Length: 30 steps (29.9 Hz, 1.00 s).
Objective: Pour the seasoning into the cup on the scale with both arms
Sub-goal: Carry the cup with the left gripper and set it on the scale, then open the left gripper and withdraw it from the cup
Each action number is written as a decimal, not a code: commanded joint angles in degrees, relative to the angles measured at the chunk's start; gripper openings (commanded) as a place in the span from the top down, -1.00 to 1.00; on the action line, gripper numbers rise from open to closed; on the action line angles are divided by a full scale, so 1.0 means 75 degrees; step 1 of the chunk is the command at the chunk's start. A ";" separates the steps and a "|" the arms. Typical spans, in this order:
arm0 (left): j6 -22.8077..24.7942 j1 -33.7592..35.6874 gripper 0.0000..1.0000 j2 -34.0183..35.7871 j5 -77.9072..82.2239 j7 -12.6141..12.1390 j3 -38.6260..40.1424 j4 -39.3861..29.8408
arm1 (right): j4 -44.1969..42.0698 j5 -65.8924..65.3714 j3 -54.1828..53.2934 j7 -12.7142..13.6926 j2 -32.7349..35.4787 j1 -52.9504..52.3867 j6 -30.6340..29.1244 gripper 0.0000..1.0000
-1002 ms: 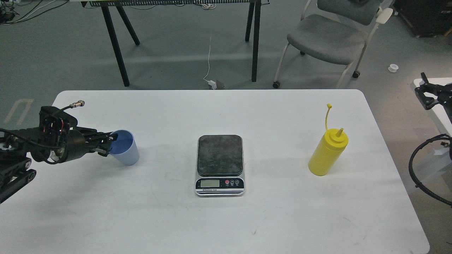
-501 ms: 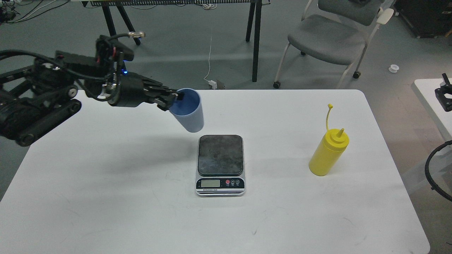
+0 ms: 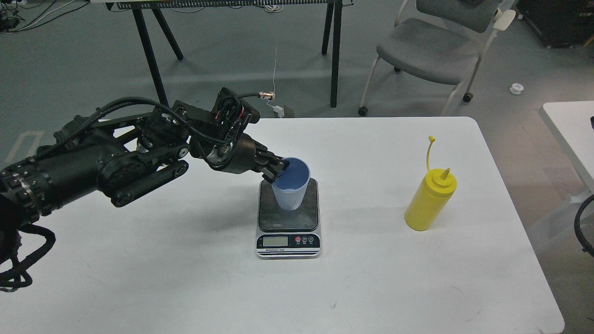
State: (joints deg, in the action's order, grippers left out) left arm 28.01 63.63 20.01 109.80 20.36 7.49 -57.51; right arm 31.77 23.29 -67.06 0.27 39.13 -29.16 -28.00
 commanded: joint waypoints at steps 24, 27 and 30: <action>-0.0002 0.0083 -0.64 0.0016 -0.1710 0.0051 0.0126 0.0062 | 0.0123 0.0000 0.0000 0.0000 0.0010 0.0162 0.0000 -0.99; -0.0002 0.0118 -0.75 0.0261 -0.2940 0.0063 0.0547 0.0062 | 0.0205 0.0000 0.0000 0.0000 0.0033 0.0209 0.0000 -0.99; -0.0002 0.0200 -0.87 0.0589 -0.4742 0.0075 0.1214 0.0097 | 0.0450 0.0000 0.0000 0.0000 0.0150 0.0396 0.0000 -0.99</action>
State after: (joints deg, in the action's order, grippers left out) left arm 28.00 64.69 22.39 86.07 20.84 12.27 -57.04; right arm 33.61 23.29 -67.06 0.27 39.60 -27.30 -28.00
